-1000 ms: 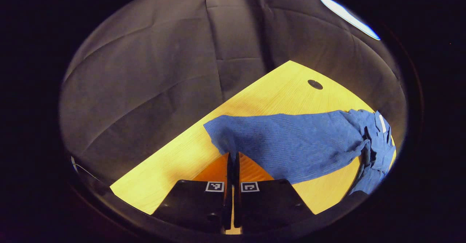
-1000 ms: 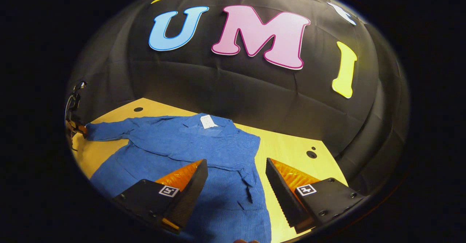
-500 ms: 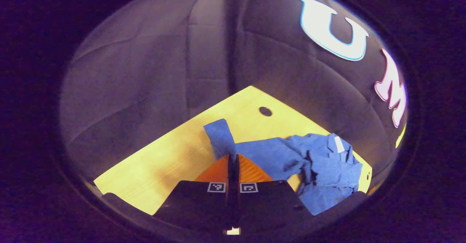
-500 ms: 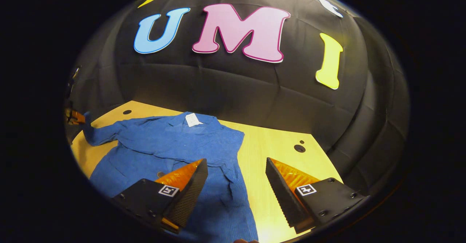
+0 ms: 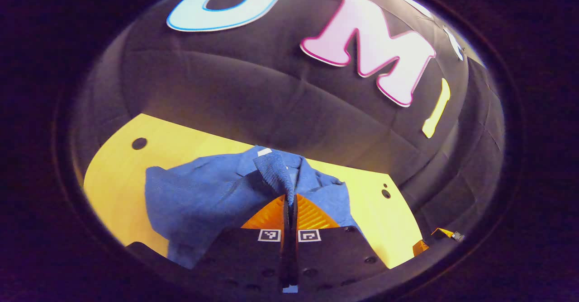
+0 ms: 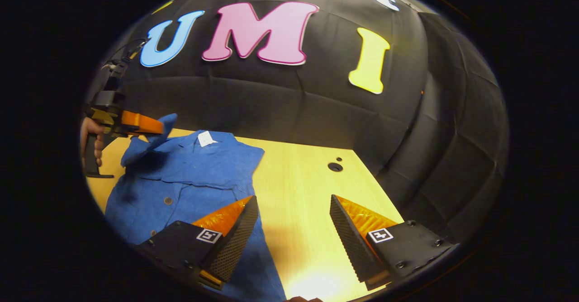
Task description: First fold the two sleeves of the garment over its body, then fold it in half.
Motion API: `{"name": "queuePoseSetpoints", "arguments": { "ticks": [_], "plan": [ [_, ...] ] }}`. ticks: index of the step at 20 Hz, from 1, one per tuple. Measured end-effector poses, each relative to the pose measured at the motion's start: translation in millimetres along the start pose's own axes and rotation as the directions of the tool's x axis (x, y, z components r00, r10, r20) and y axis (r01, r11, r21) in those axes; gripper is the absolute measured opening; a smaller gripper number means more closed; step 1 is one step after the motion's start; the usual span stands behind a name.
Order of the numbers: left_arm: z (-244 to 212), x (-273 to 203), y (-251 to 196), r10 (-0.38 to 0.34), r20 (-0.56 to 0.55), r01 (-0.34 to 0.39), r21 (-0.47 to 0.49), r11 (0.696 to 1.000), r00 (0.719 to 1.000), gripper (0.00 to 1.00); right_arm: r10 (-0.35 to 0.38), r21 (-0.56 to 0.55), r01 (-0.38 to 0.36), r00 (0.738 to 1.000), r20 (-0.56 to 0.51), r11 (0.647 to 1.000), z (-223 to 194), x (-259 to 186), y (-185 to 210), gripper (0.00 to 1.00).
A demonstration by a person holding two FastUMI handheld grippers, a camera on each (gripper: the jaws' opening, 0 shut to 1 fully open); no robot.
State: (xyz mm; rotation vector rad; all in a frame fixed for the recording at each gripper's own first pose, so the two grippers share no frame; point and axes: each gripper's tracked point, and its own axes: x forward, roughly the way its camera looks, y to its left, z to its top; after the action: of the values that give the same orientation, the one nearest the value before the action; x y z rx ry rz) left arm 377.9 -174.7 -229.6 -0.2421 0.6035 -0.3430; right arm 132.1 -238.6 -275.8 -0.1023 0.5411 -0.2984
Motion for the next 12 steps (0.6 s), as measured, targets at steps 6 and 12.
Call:
{"name": "queuePoseSetpoints", "arguments": {
  "ticks": [6, 12],
  "plan": [
    [-54, 71, -72, -0.066, -0.135, 0.075, 0.062, 0.995, 0.989, 0.26, -0.091, 0.074, 0.093, 0.995, -0.039, 0.993, -23, -19, -46, 1.00],
    [-49, 41, -68, -0.070, -0.077, 0.072, 0.022, 0.997, 0.995, 0.84, -0.056, 0.094, 0.063, 0.995, -0.083, 0.994, -47, -40, -21, 1.00]
  ]
}}
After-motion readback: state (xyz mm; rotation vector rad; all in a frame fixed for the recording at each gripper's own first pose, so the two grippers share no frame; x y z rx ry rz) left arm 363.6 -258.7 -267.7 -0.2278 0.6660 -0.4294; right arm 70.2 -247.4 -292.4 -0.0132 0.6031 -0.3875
